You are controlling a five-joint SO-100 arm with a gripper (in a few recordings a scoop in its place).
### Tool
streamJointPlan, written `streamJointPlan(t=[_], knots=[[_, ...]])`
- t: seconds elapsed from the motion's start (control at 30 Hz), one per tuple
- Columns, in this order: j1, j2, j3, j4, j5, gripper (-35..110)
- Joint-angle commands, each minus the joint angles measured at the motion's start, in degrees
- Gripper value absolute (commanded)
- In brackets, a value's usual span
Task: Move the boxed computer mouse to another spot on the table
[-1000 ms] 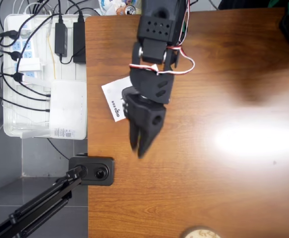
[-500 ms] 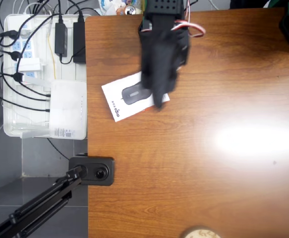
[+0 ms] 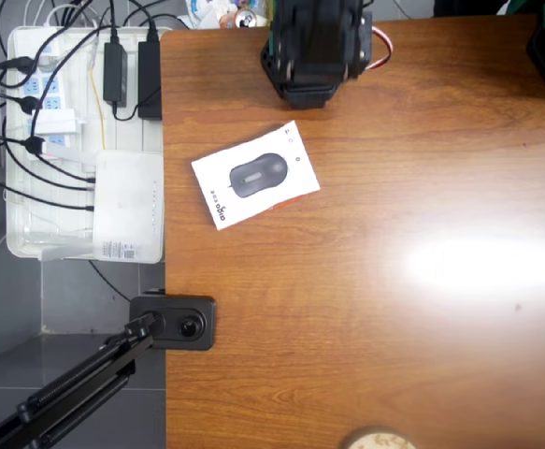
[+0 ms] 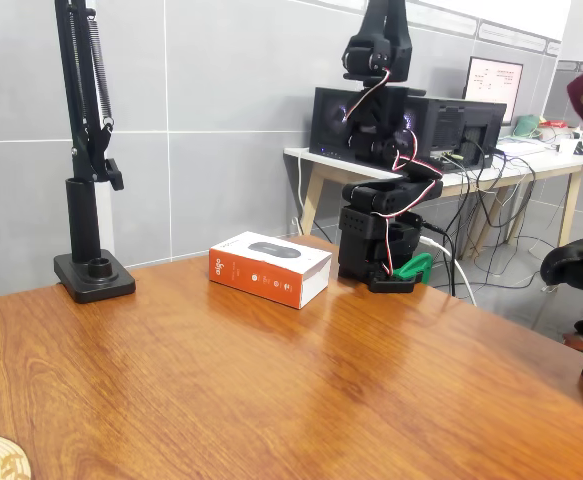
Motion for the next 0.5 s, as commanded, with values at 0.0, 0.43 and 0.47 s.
streamJointPlan(t=[0.0, 0.43, 0.47], knots=[[0.09, -0.44, 0.00, -7.03, -0.79, 0], [0.09, -0.44, 0.00, -16.52, 22.59, 0], [0.09, -0.44, 0.00, -16.52, 22.15, 0]])
